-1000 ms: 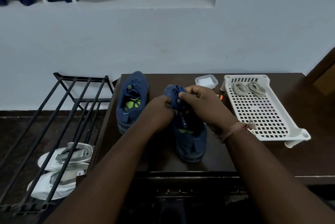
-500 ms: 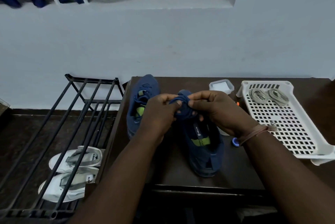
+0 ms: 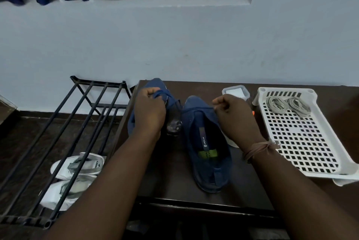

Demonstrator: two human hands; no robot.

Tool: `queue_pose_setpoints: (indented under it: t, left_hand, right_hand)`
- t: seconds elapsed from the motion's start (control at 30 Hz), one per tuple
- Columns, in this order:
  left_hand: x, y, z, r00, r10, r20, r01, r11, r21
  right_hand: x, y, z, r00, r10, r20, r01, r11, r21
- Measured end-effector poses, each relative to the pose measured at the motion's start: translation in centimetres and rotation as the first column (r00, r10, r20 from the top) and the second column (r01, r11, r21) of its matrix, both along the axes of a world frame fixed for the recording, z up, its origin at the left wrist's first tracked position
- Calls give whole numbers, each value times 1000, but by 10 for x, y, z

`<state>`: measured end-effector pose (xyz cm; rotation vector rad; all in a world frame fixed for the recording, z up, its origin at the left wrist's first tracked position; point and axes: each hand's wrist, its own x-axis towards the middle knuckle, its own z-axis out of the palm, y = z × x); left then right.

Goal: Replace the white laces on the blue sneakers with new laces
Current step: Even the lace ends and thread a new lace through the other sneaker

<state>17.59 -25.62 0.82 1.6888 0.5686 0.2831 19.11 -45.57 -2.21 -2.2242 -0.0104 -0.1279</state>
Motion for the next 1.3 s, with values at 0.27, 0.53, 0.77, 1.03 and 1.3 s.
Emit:
queue_pose_setpoints:
  t: [0.27,0.53,0.77,1.03,1.3]
  left_hand:
    - [-9,-18,-16,807,-453,-380,500,865,30]
    - [-21,-4,-15,682,-554,-477,664,742,88]
    - [-22,13,-4,723,-486,-491,667,677,312]
    - [-16,12,1,797,-504,-332,556,401,728]
    - [-10,11,-8,851,-463,-247,461,434,775]
  right_hand:
    - [-19,17,-3,942,168,-290,-253,925,-284]
    - [-22,11,18,880,205,-429,-356,882,-308]
    - [-11,8,20,900,326,-290,-359,931,-68]
    - [-14,23,6,903,424,-72,-430,883,-189]
    - [-12,28,5,975,218,45,-218,976,7]
